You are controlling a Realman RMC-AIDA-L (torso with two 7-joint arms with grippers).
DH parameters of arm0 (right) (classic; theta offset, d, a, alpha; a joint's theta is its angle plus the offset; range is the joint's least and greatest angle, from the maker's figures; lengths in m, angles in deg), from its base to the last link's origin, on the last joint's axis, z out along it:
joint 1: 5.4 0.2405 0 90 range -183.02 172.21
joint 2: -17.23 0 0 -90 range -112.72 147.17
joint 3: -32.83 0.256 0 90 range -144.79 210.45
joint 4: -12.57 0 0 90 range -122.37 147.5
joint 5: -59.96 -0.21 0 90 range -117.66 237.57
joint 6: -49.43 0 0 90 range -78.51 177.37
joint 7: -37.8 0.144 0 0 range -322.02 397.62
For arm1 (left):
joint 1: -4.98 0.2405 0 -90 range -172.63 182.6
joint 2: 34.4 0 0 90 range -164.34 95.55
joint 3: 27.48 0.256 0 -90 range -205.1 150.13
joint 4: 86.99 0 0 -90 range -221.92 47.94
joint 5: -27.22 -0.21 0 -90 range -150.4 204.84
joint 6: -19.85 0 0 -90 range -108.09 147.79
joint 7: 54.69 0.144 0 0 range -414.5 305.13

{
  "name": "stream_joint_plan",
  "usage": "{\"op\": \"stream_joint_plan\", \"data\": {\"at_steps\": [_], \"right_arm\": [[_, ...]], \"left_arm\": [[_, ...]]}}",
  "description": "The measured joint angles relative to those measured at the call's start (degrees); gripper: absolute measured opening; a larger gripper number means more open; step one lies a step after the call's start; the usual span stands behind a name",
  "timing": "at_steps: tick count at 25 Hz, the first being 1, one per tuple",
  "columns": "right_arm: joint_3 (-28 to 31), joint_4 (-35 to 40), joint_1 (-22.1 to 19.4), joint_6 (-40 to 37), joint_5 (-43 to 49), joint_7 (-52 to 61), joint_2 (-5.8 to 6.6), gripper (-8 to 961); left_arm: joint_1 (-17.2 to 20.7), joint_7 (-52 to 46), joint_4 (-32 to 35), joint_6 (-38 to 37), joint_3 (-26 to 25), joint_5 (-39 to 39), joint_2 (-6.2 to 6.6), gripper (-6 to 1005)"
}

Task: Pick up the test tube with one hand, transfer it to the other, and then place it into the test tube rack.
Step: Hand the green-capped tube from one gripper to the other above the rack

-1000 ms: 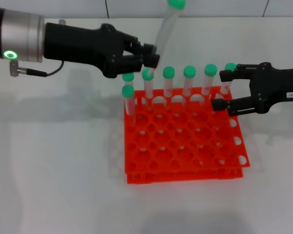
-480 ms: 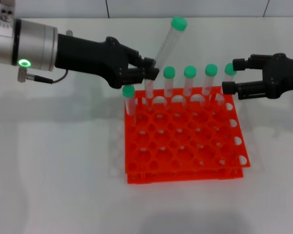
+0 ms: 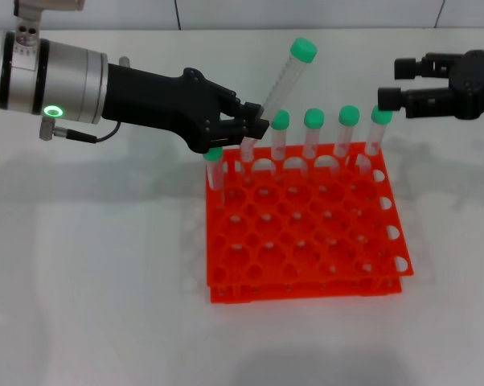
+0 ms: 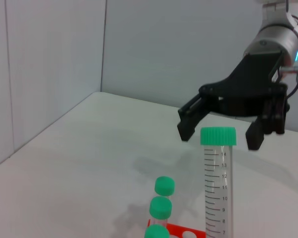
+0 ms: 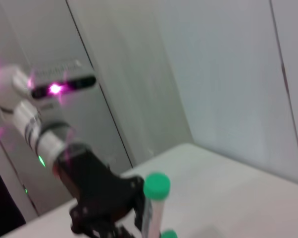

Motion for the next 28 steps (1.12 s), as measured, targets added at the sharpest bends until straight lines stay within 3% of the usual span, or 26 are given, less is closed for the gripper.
{"op": "stream_joint_plan", "data": {"at_steps": [8,21,28], "right_arm": [[0.7,-3.7,-0.4,0.5,-4.7,-2.5,-2.42,820],[0.3,-24.2,2.2,1.5,-19.8,-21.1,-3.11,817],[0.2,-30.9,3.6,1.7,-22.5,-28.0,-3.35,812]], "left_arm": [[-0.4,0.4,0.5,0.6,0.0,0.0,-0.41,190],[-1.8,0.4,0.5,3.0,1.4,-0.1,-1.43,189],[-2.4,0.6,0.5,4.0,1.5,-0.1,-1.97,189]]}}
